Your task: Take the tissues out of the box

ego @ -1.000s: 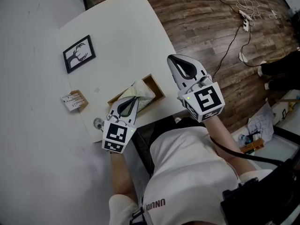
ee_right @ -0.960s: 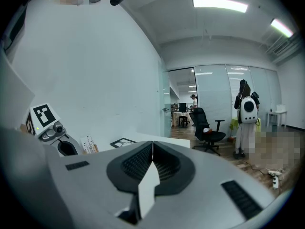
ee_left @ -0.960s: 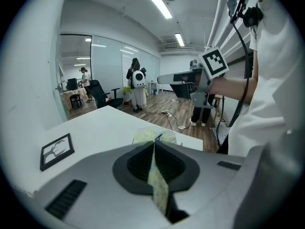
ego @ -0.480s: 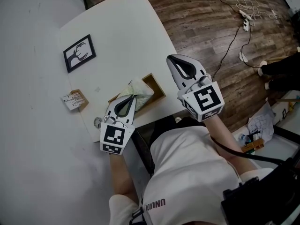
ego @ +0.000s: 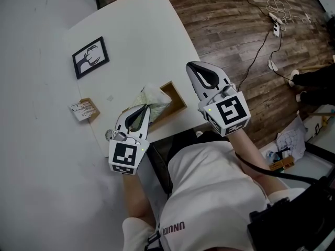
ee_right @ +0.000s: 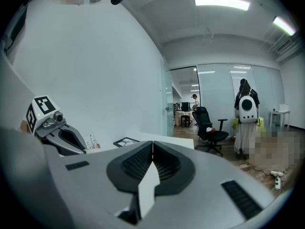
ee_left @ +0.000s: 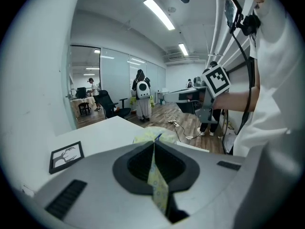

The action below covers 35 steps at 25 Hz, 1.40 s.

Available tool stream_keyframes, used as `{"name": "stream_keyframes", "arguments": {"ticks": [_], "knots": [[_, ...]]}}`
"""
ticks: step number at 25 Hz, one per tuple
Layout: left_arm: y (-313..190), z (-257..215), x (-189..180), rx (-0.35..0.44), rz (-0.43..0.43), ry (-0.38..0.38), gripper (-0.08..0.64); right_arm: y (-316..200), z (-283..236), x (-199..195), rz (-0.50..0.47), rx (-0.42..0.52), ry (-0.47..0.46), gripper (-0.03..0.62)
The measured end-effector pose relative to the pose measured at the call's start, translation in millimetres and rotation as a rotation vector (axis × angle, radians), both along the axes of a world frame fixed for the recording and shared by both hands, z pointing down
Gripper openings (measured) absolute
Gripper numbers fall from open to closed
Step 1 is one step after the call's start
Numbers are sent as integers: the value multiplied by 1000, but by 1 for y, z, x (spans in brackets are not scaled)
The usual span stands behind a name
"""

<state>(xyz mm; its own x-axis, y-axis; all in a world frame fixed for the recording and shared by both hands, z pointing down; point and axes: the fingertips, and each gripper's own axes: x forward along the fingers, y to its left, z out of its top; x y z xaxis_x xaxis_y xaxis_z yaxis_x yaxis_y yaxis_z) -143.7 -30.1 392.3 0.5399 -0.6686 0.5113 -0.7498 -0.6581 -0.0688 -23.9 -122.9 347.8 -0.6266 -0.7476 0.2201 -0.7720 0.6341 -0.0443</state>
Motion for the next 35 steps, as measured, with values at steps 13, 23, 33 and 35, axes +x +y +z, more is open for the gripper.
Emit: {"name": "stream_keyframes", "arguments": {"ticks": [13,23,33,35], "knots": [[-10,-32,-28,130,-156,102,14,-1,0,-3,-9,0,2,20],[-15,-60,-45,229,-253,154,14,-3,2,-4,-14,-4,4,20],[-15,-73,-62,282,-341,195,14,-3,4,-7,-19,-6,16,20],[-15,-76,-65,295,-358,201,14,-4,4,-7,-18,-4,19,20]]}}
